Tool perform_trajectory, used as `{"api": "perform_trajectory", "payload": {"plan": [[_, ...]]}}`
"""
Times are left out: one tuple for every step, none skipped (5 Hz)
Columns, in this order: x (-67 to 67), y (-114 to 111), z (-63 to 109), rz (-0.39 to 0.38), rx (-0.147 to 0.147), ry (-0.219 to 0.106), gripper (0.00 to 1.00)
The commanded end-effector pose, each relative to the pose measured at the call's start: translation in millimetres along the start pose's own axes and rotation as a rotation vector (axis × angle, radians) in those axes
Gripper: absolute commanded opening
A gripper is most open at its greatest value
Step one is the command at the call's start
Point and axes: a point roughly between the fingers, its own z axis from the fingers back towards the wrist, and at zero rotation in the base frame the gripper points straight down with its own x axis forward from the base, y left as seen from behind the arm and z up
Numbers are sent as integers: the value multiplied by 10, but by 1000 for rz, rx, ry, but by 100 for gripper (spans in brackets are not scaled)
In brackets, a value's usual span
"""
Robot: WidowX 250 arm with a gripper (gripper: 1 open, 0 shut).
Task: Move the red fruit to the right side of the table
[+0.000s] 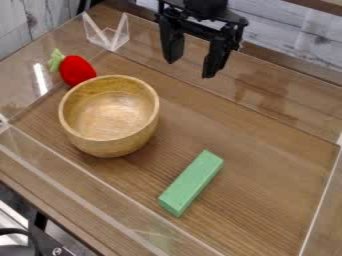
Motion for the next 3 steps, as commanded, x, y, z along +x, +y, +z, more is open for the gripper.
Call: {"api": "perform_trajectory", "payload": {"plan": [[-26,-41,-85,-16,-3,36,100],[-99,288,-45,54,-9,16,100],[-201,747,-7,177,-16,-13,100]]}}
